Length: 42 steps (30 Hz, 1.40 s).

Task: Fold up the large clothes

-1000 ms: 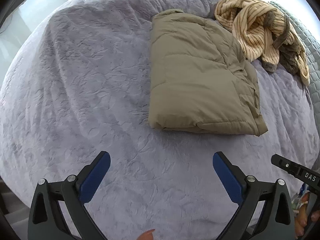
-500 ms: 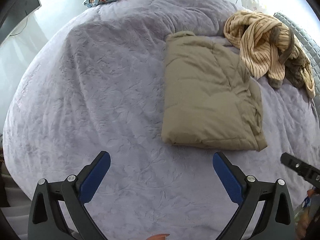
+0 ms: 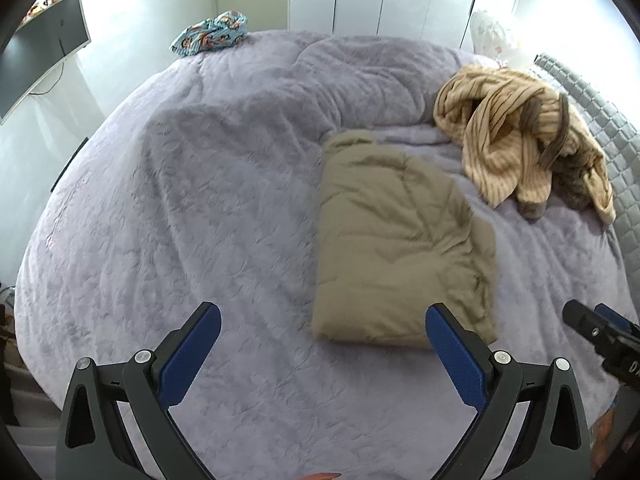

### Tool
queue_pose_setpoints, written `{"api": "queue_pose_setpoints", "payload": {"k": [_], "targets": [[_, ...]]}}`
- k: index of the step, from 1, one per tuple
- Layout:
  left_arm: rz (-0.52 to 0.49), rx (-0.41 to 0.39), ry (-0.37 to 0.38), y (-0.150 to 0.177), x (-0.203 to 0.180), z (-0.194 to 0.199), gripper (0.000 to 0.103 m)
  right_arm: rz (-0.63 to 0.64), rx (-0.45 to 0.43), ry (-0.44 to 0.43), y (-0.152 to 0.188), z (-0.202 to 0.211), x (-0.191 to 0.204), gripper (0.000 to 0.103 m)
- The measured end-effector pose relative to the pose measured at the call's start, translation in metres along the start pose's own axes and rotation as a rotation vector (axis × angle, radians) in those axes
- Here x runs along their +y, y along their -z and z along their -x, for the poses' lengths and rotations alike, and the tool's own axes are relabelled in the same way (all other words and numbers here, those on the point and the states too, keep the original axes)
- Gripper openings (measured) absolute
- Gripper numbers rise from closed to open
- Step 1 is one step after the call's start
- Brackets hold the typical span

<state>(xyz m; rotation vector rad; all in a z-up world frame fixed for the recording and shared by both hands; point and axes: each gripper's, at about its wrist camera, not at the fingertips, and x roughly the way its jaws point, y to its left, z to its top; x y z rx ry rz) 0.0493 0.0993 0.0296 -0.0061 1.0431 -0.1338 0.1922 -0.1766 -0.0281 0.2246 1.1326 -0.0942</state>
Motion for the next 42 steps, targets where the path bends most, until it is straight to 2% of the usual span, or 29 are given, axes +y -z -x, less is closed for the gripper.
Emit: {"api": "queue_pose_setpoints", "payload": {"k": [6, 15, 21, 42], "targets": [[-0.027, -0.063, -0.006, -0.012, -0.01, 0.021, 0.102, -0.061, -0.06, -0.028, -0.012, 0.022, -0.004, 0.103], [-0.012, -0.087, -0.01, -0.018, -0.012, 0.031, 0.102, -0.006, -0.134, 0.014, -0.021, 0.038, 0.004, 0.103], [-0.016, -0.088, -0.037, -0.018, -0.012, 0.029, 0.102, 0.0, -0.131, 0.01, -0.022, 0.037, 0.006, 0.103], [-0.022, -0.087, -0.045, -0.019, -0.013, 0.027, 0.102, -0.007, -0.121, 0.011, -0.02, 0.034, 0.006, 0.103]]}}
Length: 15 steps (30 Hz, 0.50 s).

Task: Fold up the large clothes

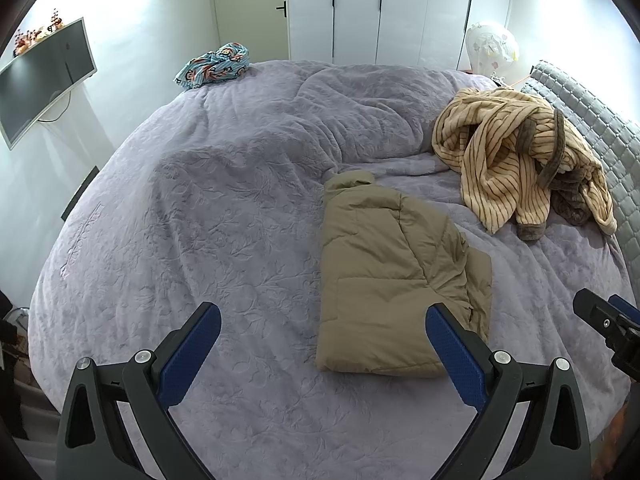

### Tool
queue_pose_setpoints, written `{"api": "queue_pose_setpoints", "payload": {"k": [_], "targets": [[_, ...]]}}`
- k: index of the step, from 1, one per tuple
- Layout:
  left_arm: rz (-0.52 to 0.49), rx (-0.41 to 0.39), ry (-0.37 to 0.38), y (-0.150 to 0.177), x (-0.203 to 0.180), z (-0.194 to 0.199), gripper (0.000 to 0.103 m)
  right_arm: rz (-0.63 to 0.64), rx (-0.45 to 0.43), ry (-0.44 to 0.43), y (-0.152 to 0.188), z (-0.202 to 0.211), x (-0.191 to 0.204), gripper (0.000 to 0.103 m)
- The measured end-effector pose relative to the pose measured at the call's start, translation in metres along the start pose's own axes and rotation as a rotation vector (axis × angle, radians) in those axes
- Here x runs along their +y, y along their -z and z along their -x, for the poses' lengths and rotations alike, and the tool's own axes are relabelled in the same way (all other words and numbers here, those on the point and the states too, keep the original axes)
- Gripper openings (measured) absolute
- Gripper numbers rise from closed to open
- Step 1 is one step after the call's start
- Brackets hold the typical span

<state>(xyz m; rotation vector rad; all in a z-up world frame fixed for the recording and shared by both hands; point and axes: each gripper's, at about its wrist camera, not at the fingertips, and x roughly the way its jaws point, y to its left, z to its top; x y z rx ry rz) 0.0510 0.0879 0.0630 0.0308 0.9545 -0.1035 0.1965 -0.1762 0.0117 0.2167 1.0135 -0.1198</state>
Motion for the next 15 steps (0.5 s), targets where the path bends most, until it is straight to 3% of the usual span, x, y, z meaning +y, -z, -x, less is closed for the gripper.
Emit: {"api": "queue_pose_setpoints", "payload": {"k": [15], "targets": [[-0.002, -0.001, -0.002, -0.0013, -0.0004, -0.0013, 0.102, 0.009, 0.004, -0.003, 0.0012, -0.0042, 0.0014, 0.103]]}}
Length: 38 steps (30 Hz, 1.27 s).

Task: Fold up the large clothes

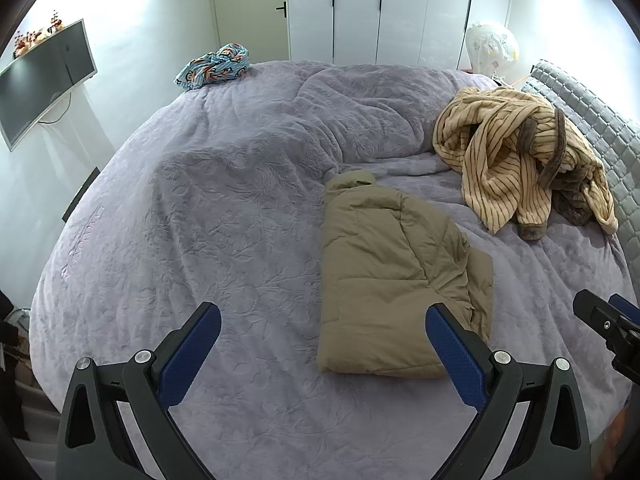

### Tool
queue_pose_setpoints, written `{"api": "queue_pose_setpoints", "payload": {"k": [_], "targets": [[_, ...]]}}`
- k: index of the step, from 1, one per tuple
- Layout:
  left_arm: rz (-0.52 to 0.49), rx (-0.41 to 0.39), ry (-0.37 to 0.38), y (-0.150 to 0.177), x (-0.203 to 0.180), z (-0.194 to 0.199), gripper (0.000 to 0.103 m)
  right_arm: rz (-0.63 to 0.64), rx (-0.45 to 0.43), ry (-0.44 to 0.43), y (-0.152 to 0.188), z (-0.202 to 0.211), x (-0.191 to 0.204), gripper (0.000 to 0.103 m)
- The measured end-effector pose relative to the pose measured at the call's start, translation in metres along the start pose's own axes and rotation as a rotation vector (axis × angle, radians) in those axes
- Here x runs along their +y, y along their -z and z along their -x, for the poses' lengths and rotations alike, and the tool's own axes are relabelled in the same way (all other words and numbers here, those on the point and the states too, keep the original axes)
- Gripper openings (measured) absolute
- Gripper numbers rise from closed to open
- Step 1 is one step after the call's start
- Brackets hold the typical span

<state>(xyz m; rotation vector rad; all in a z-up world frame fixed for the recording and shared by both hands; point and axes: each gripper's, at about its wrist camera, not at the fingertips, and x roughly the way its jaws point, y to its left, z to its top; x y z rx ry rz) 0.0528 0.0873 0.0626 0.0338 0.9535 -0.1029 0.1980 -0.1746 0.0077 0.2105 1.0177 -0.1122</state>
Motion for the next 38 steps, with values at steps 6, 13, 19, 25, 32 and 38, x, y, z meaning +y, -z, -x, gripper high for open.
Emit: {"api": "queue_pose_setpoints", "payload": {"k": [6, 13, 19, 25, 32, 38], "targets": [[0.0, 0.002, 0.003, 0.0004, -0.0007, 0.0004, 0.102, 0.001, 0.001, -0.002, -0.0006, 0.0001, -0.0003, 0.103], [-0.002, 0.002, 0.005, -0.0004, -0.0014, 0.0003, 0.102, 0.002, 0.001, -0.002, -0.0012, -0.0003, -0.0007, 0.103], [-0.002, 0.002, 0.005, -0.0005, -0.0014, 0.0001, 0.102, 0.004, 0.002, -0.003, -0.0016, -0.0004, -0.0012, 0.103], [-0.001, 0.001, 0.001, -0.0009, -0.0012, 0.0003, 0.102, 0.004, 0.001, -0.004, -0.0009, -0.0012, -0.0009, 0.103], [0.007, -0.004, -0.003, 0.0002, 0.0037, 0.0009, 0.102, 0.005, 0.003, -0.005, -0.002, -0.0015, -0.0004, 0.103], [-0.005, -0.032, -0.008, -0.0009, 0.0032, 0.0047, 0.102, 0.005, 0.003, -0.006, -0.0018, -0.0022, 0.0004, 0.103]]}}
